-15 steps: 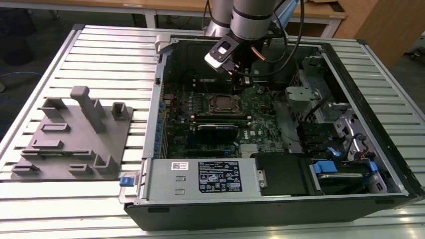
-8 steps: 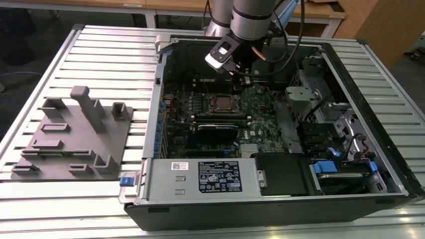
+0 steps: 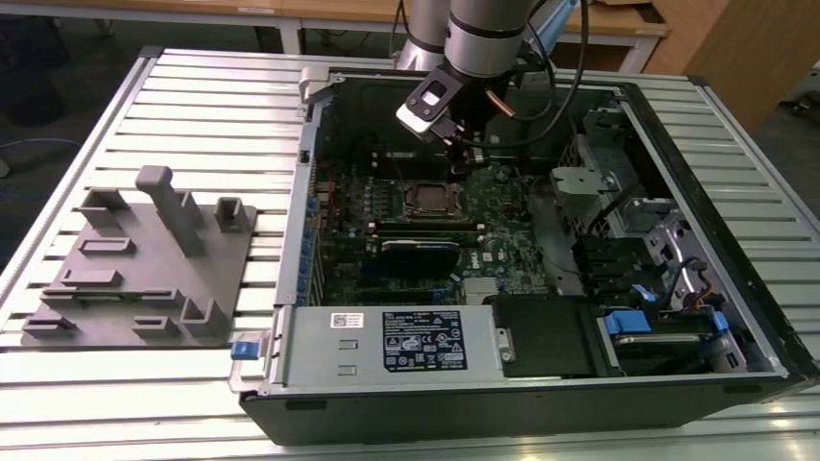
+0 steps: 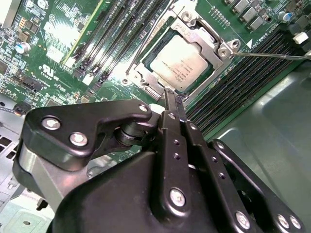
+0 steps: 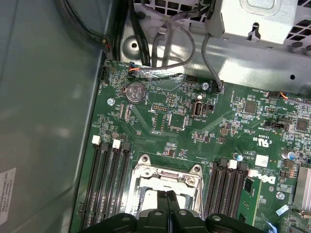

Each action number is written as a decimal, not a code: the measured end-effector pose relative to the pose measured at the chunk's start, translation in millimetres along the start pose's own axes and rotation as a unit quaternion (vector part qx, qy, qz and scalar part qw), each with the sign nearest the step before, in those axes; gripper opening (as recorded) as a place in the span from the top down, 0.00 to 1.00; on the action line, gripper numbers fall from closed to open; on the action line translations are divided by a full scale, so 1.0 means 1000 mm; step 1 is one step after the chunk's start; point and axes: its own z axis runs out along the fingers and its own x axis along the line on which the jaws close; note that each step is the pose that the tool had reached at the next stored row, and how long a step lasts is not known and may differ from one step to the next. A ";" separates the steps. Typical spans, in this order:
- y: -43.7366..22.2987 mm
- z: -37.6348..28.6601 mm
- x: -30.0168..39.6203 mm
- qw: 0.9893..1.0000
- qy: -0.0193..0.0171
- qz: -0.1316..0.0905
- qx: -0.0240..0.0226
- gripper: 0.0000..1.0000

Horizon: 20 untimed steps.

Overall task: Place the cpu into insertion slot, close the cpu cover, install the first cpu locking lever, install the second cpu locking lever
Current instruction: 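Close the cpu cover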

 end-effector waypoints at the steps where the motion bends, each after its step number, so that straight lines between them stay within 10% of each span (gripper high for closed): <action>1: 0.0000 0.0000 0.0000 1.000 0.000 -0.001 0.000 0.90; 20: 0.0000 0.0000 0.0000 1.000 0.000 -0.014 0.000 0.90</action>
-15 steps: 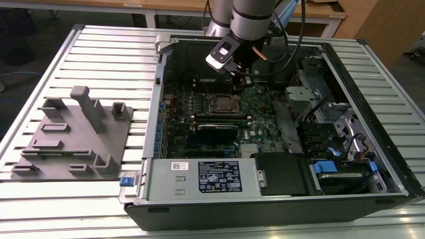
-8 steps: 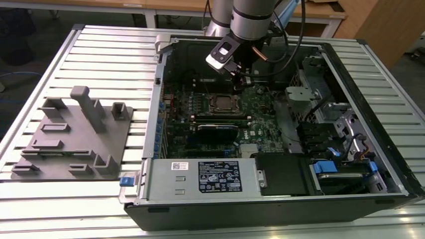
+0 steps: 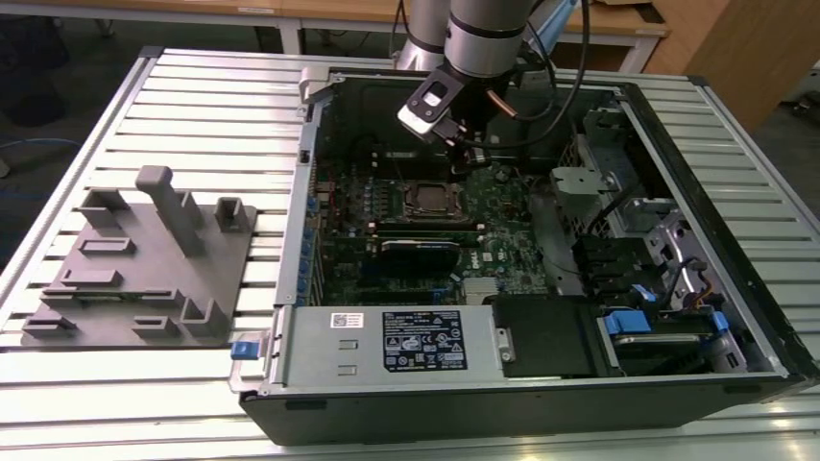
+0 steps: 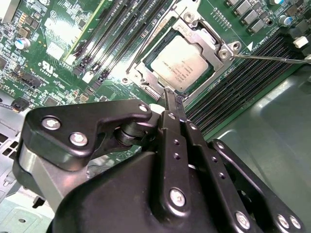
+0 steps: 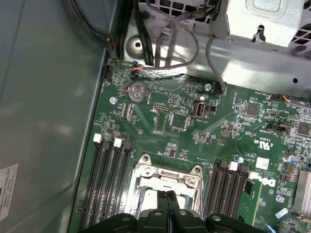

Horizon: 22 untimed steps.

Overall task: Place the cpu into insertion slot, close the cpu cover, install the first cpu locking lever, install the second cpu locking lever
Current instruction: 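Close the cpu cover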

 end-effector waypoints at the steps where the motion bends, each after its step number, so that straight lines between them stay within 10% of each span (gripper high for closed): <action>1: 0.0000 0.0000 0.0000 1.000 0.000 -0.001 0.000 0.90; 22: 0.0000 0.0000 0.0000 0.999 0.000 -0.041 0.000 0.90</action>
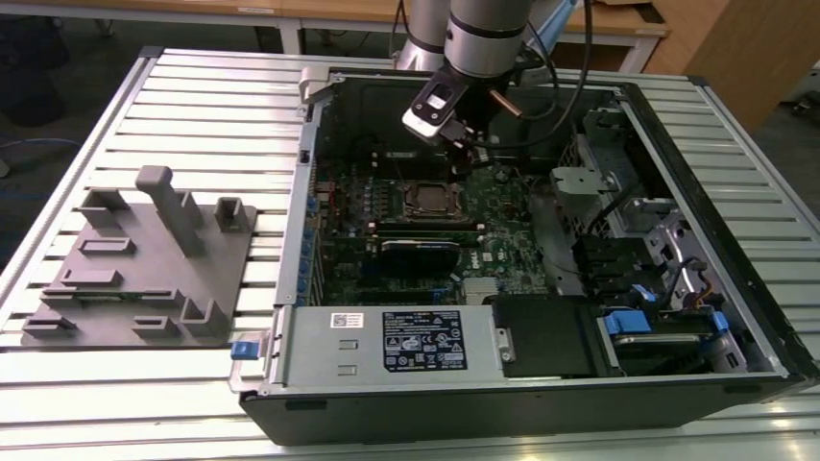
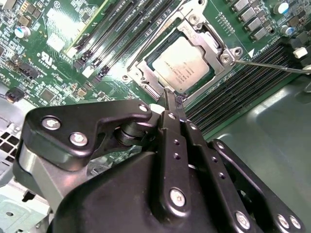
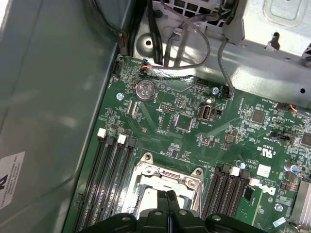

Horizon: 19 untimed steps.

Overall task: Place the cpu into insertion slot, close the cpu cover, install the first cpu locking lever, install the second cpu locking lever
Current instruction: 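Close the cpu cover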

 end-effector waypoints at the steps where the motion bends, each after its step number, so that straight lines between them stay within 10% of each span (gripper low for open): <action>1: 0.0000 0.0000 0.0000 1.000 0.000 -0.003 0.000 0.90; 11: 0.0000 0.0001 0.0000 0.998 0.000 -0.055 0.000 0.90; 19: 0.0000 0.0002 0.0000 0.993 0.001 -0.118 0.000 0.90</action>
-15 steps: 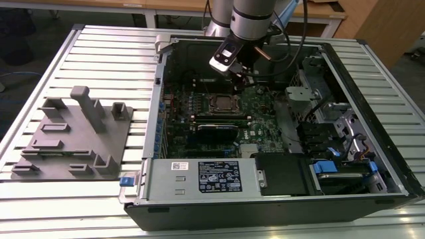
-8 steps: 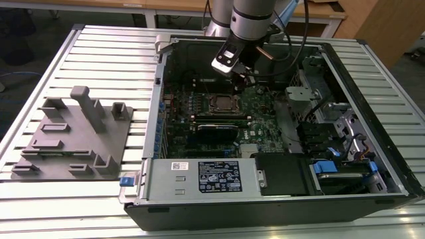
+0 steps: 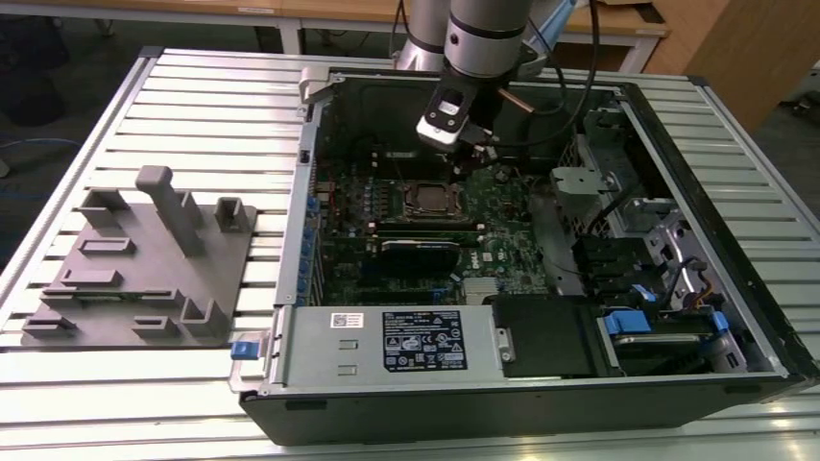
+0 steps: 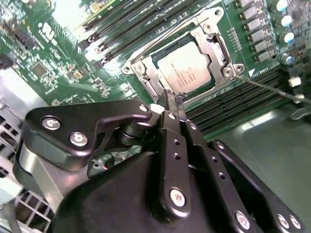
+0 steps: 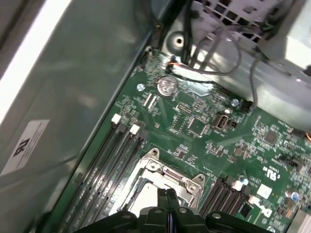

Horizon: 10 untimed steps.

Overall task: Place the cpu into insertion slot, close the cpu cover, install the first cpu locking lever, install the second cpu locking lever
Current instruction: 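Close the cpu cover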

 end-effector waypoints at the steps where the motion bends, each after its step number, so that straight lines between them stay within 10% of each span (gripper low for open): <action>1: 0.0000 0.0000 0.0000 1.000 0.000 -0.008 0.000 0.90; 10: 0.0000 0.0004 0.0000 0.996 0.001 -0.089 0.000 0.90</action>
